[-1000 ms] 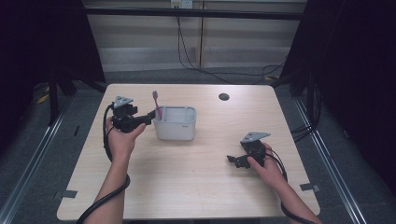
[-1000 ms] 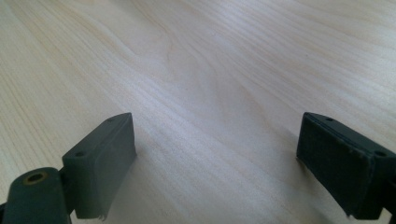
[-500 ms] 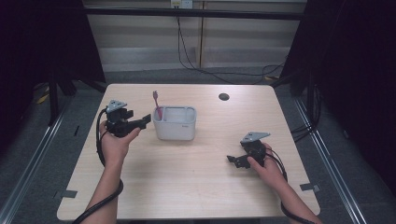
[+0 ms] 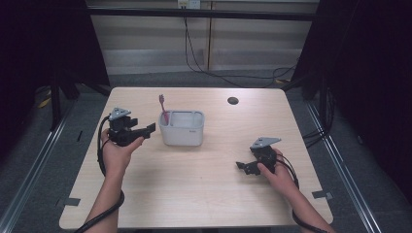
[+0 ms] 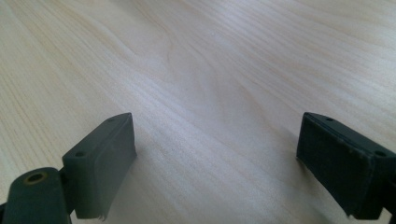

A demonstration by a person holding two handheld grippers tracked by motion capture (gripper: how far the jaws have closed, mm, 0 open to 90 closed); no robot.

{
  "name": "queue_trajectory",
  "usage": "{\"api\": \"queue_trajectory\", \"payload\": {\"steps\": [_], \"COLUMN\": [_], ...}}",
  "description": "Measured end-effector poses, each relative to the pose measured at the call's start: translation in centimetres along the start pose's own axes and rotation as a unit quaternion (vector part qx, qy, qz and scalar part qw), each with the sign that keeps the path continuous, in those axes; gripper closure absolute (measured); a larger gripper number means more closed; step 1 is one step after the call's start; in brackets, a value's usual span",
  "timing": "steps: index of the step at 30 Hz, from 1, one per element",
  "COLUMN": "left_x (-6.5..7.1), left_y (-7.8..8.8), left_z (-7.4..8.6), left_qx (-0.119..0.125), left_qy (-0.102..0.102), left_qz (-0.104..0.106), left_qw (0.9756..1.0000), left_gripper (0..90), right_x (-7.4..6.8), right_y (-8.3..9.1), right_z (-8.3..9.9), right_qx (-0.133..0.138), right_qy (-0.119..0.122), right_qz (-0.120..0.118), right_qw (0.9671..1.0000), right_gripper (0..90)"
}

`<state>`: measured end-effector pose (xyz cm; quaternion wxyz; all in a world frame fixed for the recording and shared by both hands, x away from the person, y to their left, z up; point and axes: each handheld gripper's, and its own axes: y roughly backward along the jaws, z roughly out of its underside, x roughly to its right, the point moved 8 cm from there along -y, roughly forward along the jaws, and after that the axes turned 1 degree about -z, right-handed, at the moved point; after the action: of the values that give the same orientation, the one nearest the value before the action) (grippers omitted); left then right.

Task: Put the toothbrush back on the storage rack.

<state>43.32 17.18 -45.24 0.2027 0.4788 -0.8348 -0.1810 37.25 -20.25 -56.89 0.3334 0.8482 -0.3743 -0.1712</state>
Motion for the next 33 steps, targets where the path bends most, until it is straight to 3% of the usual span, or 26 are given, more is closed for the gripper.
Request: {"api": "queue_trajectory", "payload": {"steps": [33], "left_x": [-0.8], "left_y": [0.5], "left_z": [3.2], "left_qx": [-0.016], "left_qy": [-0.001], "left_qz": [0.004], "left_qw": [0.9999], "left_gripper": [23.1], "right_x": [0.0], "right_y": [0.0], "right_z": [0.0], "right_qx": [0.0], "right_qy": [0.0], "right_qz": [0.0], "right_qw": [1.0], "right_gripper": [11.1]}}
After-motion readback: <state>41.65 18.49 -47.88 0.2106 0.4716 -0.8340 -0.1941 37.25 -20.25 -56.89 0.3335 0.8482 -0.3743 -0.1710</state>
